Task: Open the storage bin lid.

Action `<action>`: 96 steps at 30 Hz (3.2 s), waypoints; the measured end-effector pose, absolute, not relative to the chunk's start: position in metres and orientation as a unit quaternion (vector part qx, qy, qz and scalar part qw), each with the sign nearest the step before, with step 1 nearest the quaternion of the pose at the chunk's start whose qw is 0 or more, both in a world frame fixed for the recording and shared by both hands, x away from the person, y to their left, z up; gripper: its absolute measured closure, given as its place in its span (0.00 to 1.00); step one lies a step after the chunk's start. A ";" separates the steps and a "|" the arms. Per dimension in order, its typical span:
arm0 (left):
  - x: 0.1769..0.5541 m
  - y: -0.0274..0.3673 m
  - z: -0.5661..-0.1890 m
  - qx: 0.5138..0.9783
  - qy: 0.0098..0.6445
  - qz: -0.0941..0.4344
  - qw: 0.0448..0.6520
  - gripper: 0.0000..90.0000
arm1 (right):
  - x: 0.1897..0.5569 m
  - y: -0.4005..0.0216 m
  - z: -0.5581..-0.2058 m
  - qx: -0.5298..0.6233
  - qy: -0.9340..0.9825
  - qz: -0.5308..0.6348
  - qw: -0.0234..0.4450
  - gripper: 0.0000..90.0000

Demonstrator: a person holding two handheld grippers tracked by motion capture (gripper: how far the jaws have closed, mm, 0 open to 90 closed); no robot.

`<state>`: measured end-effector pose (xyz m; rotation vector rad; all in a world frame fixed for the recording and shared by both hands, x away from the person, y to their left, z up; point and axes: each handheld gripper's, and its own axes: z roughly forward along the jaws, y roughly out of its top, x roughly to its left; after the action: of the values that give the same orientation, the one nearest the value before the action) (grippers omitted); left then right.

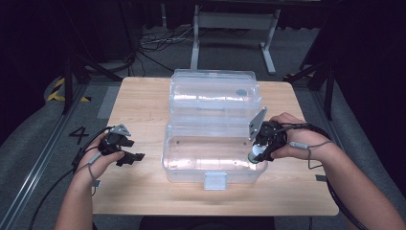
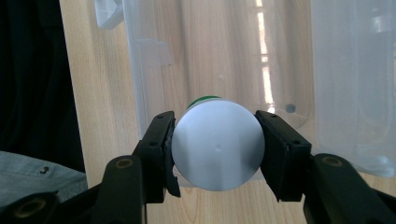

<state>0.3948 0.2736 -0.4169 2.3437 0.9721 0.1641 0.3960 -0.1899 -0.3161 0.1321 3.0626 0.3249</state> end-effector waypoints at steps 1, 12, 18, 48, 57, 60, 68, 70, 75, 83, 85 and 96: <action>0.395 0.273 -0.417 0.880 0.367 0.061 0.296 0.30 | 0.396 -0.190 -0.316 0.043 0.993 0.105 0.030 0.55; 0.394 0.274 -0.417 0.879 0.368 0.060 0.297 0.30 | 0.400 -0.184 -0.333 0.032 0.996 0.082 0.017 0.55; 0.395 0.274 -0.417 0.880 0.367 0.060 0.296 0.30 | 0.402 -0.181 -0.343 0.028 0.997 0.068 0.015 0.55; 0.395 0.275 -0.419 0.881 0.367 0.054 0.295 0.30 | 0.408 -0.167 -0.384 0.024 0.999 0.023 -0.008 0.55; 0.395 0.276 -0.419 0.881 0.366 0.054 0.295 0.30 | 0.409 -0.164 -0.391 0.022 0.999 0.016 -0.018 0.55; 0.395 0.276 -0.419 0.881 0.367 0.055 0.294 0.30 | 0.409 -0.163 -0.393 0.024 0.999 0.014 -0.020 0.55; 0.395 0.276 -0.419 0.882 0.365 0.054 0.294 0.30 | 0.411 -0.163 -0.396 0.025 0.999 0.011 -0.019 0.55; 0.395 0.276 -0.418 0.881 0.366 0.054 0.294 0.30 | 0.412 -0.162 -0.396 0.025 0.999 0.005 -0.019 0.55; 0.394 0.276 -0.419 0.880 0.368 0.053 0.296 0.30 | 0.414 -0.161 -0.399 0.021 1.000 0.000 -0.019 0.55; 0.395 0.276 -0.419 0.880 0.368 0.054 0.296 0.30 | 0.415 -0.159 -0.402 0.018 1.000 -0.003 -0.020 0.55; 0.395 0.277 -0.419 0.880 0.368 0.054 0.295 0.30 | 0.415 -0.159 -0.402 0.019 1.000 -0.002 -0.022 0.55; 0.394 0.277 -0.419 0.880 0.367 0.054 0.295 0.30 | 0.416 -0.160 -0.401 0.018 1.000 -0.004 -0.022 0.53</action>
<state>0.3945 0.2769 -0.4190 2.3420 0.9772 0.1437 0.4157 -0.1600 -0.4009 0.0576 3.1848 -0.0129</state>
